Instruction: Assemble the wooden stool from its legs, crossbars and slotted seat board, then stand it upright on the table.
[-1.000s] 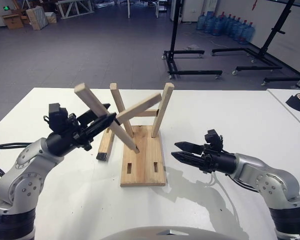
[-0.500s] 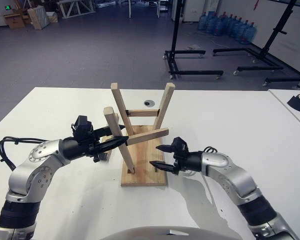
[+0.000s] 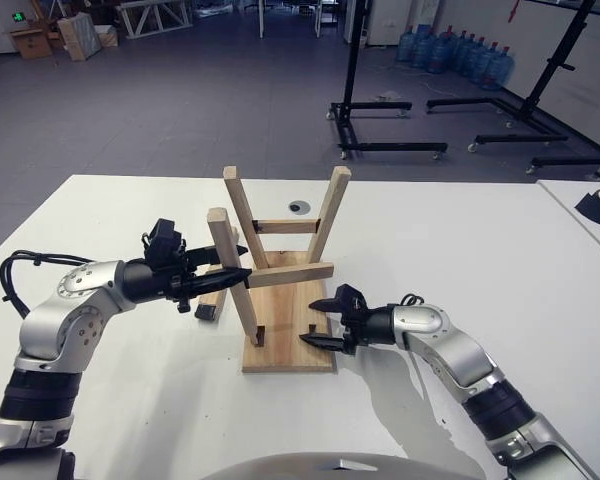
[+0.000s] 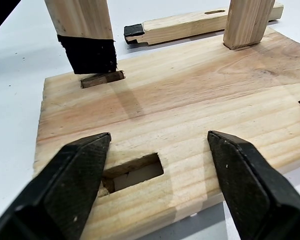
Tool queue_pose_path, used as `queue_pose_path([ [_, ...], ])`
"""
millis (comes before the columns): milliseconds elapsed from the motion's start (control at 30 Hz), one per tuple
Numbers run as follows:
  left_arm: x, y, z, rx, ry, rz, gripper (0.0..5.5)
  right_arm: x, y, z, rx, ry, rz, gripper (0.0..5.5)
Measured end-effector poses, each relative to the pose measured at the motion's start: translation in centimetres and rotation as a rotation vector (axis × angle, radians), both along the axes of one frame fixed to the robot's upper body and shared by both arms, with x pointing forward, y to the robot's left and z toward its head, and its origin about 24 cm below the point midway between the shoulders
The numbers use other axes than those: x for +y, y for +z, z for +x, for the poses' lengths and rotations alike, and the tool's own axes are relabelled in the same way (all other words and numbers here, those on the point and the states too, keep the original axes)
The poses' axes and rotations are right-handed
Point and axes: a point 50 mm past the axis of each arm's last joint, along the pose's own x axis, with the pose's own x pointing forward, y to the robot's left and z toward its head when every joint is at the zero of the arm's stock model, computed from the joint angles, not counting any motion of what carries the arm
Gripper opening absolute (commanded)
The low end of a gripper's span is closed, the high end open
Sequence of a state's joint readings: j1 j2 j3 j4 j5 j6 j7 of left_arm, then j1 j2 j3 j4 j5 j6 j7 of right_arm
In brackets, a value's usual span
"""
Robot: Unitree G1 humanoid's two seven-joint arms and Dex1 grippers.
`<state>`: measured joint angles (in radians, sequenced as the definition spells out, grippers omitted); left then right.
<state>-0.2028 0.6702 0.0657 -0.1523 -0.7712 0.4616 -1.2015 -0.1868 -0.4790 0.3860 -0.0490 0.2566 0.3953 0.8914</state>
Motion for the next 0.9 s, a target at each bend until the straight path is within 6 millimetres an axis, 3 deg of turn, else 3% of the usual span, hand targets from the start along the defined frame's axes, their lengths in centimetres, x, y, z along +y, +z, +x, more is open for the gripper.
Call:
queue_pose_path([
  [900, -1.23, -0.74, 0.62, 0.031, -0.068, -0.080, 2.02, -0.08, -0.25, -0.05, 0.009, 0.017, -0.010, 3.57],
])
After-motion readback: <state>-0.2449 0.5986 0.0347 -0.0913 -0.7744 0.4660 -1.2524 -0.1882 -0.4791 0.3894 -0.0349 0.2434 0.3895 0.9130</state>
